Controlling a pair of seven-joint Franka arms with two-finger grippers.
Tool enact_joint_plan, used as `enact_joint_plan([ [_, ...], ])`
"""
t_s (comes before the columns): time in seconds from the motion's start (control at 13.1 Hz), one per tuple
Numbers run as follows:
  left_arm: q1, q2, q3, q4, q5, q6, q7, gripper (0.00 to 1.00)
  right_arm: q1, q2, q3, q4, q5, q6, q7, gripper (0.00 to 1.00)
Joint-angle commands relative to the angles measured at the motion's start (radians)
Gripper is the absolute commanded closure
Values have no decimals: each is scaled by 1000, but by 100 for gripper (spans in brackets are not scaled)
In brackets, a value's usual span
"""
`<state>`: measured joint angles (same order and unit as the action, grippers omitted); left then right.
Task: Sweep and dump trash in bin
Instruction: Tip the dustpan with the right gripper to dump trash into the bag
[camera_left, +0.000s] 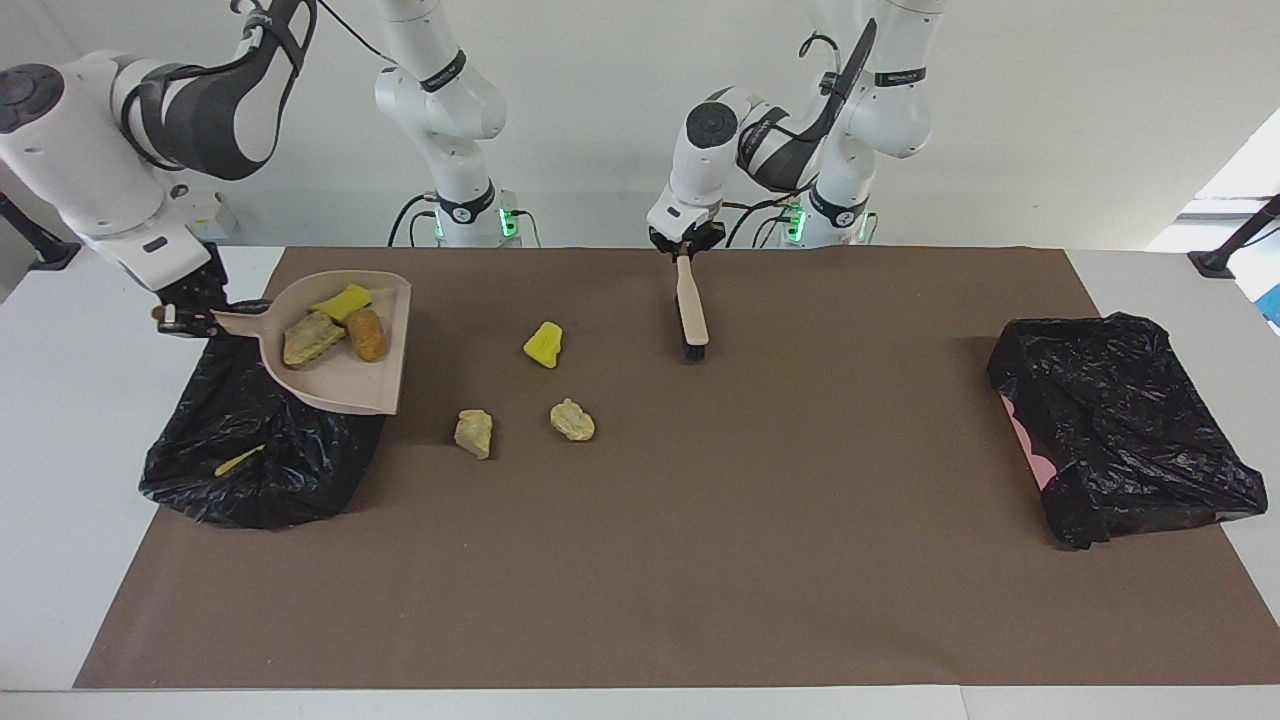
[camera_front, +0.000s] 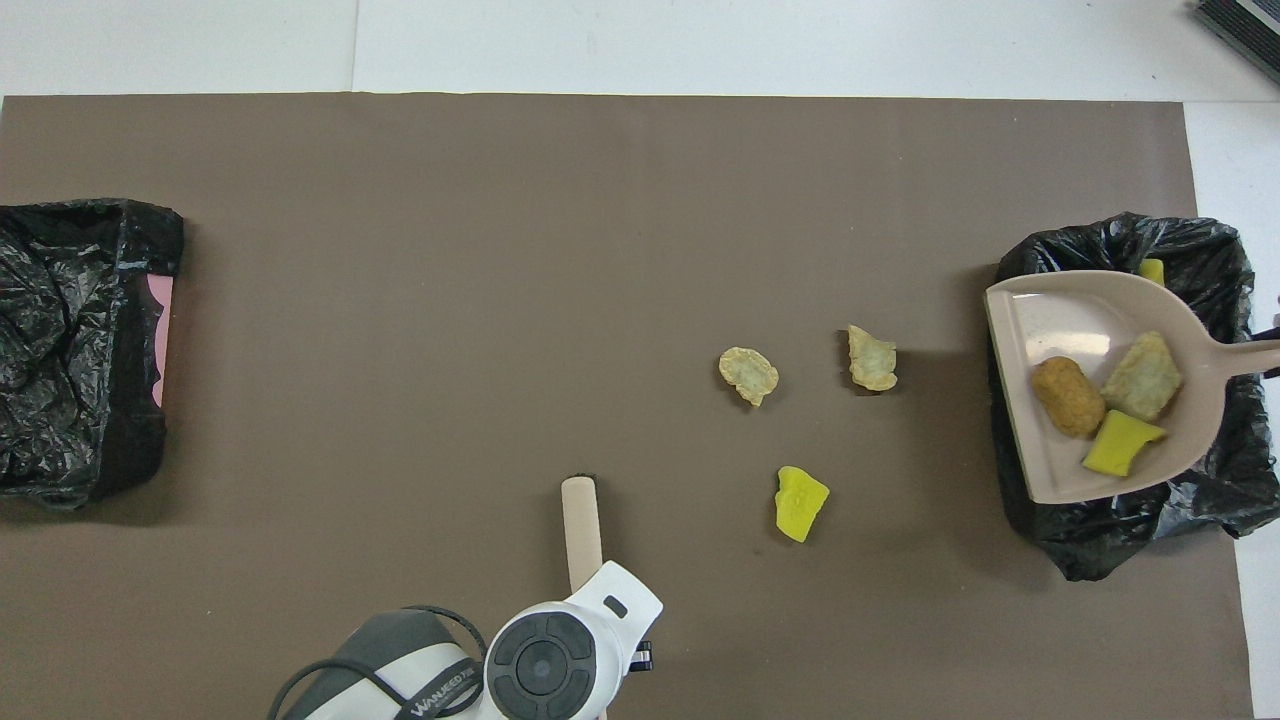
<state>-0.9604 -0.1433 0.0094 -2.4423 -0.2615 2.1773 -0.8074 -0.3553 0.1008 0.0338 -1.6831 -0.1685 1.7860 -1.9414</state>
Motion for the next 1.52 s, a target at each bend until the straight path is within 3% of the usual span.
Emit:
enact_joint_plan([
  [0.0, -41, -4, 17, -27, -18, 41, -19, 97, -51, 7, 14, 10, -118, 91, -59, 100],
  [0.23, -41, -2, 17, -29, -18, 38, -9, 85, -102, -9, 14, -1, -264, 238, -51, 100],
  [0.46, -44, 2, 17, -29, -18, 39, -7, 82, -87, -44, 15, -30, -409, 245, 58, 100],
  [0.53, -47, 4, 17, -29, -18, 39, -4, 76, -68, -64, 17, -64, -481, 244, 137, 100],
  [0.68, -46, 4, 17, -29, -18, 32, 4, 47, -18, -114, 17, -147, -580, 236, 281, 100],
  [0.84, -32, 8, 20, -24, -18, 27, 52, 4, 28, -138, 17, -178, -650, 181, 378, 100],
  [1.07, 12, 33, 29, 26, 5, -8, 131, 0, 18, -148, 17, -161, -689, 158, 368, 100],
  [1.45, 222, 154, 27, 348, 260, -91, 252, 0, -1, -188, 18, -122, -634, 145, 312, 100],
])
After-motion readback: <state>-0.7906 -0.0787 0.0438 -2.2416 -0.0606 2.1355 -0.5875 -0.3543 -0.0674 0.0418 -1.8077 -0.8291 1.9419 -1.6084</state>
